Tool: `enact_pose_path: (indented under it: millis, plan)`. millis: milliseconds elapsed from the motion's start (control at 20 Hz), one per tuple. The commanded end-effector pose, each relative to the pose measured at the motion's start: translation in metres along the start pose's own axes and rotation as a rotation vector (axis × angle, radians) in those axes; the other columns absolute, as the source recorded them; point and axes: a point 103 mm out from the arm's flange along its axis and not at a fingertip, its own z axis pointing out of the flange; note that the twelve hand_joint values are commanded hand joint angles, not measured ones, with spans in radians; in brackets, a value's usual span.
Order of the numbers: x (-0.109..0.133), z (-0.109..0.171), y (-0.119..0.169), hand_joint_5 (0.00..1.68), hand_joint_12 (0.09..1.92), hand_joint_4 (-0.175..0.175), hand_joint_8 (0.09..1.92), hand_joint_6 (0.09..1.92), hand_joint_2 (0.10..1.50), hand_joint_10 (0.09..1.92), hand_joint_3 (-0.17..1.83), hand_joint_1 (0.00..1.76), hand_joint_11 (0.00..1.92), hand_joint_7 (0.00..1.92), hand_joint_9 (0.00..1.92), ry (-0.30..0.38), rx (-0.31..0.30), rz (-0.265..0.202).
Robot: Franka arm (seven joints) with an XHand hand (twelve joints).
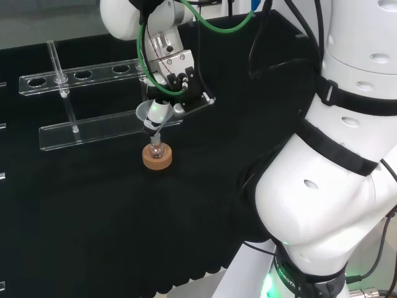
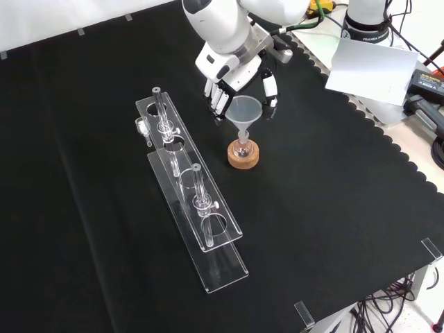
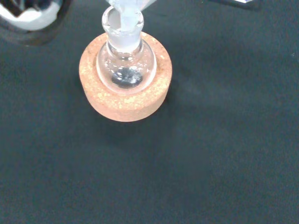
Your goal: Place the funnel on the round-bottom flask.
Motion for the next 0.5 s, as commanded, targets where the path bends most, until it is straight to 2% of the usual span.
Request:
enact_pose_path:
  millis: [50,500]
  plan:
    - [0.0016,0.0003,-0.0002,0.72,1.29,0.002,0.69,0.71,0.72,0.48,0.55,0.8,0.66,0.55,0.85,-0.002,0.001,0.002]
    - [0.0059,0.0048,0.0015,0.72,1.29,0.0,0.69,0.71,0.72,0.48,0.55,0.8,0.66,0.54,0.85,-0.01,0.016,-0.005]
